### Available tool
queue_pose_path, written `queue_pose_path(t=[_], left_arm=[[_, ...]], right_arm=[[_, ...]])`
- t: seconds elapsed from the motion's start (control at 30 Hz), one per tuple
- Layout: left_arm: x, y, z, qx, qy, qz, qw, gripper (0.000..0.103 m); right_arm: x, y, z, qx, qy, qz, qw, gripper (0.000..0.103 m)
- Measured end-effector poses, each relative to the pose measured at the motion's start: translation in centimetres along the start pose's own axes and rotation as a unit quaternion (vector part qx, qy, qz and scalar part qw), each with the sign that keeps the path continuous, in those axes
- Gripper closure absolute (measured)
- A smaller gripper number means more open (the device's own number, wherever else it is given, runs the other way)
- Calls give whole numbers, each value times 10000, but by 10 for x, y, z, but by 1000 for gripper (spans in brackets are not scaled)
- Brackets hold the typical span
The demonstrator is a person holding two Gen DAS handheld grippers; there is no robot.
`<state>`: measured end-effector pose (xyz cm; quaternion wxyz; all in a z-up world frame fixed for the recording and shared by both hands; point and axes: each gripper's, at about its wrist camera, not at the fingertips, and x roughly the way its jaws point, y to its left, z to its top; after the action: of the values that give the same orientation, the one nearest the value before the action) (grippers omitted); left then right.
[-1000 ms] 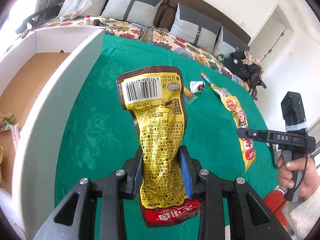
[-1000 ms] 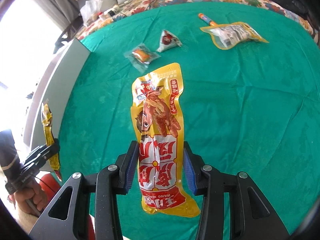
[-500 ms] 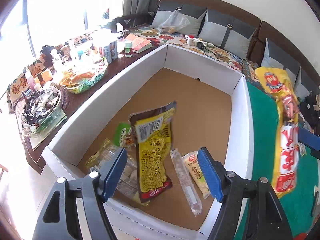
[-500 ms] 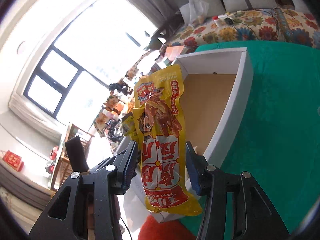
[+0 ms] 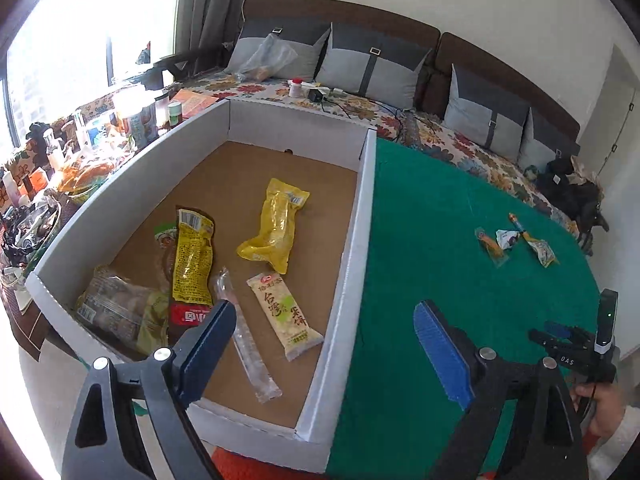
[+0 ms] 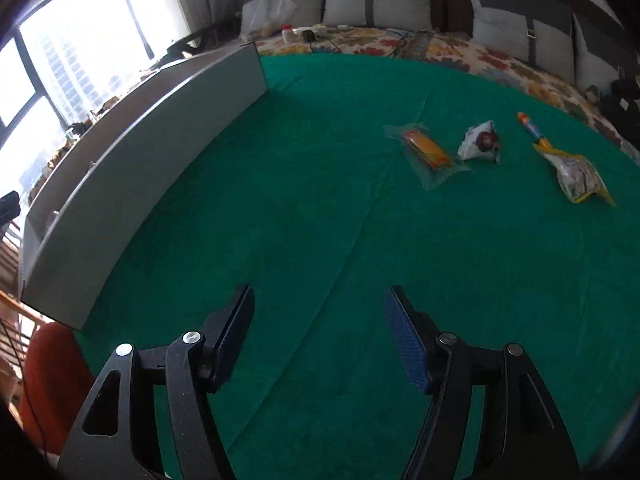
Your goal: Organize snacks
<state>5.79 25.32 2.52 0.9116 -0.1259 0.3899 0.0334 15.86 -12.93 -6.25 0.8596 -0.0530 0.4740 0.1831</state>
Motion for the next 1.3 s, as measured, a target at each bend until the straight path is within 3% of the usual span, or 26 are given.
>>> queue_pose_path(t=[0.13,0.27,0.4,0.57,0.77,0.93,1.3], left_arm=[[25,-88,-9,760,195,-546,9954,3],[73,-168,-31,1396,668,-746,9851,3],[123,-230,-58,1795,1125,-775,9742,4],[170,-282,-66,2135,1192,-642,9675,4],[229,-307,-53,1836,1137,-288,9760,4],[245,-308,-49,1683,739,-169,9828,0],[245,-307,-49,1676,742,-188,9829,0]], right_arm=[[-26,-94,-42,447,-214,-957,9942,33],[-42,-147,-54,826,-370,-1505,9845,33],[-45,-179,-57,1277,-497,-1693,9760,33],[-46,-192,-67,1608,-435,-1747,9704,32],[-31,-198,-55,1717,-418,-1810,9675,18],[-13,-208,-35,1789,-348,-1786,9669,5],[-14,-208,-36,1862,-349,-1805,9652,4]])
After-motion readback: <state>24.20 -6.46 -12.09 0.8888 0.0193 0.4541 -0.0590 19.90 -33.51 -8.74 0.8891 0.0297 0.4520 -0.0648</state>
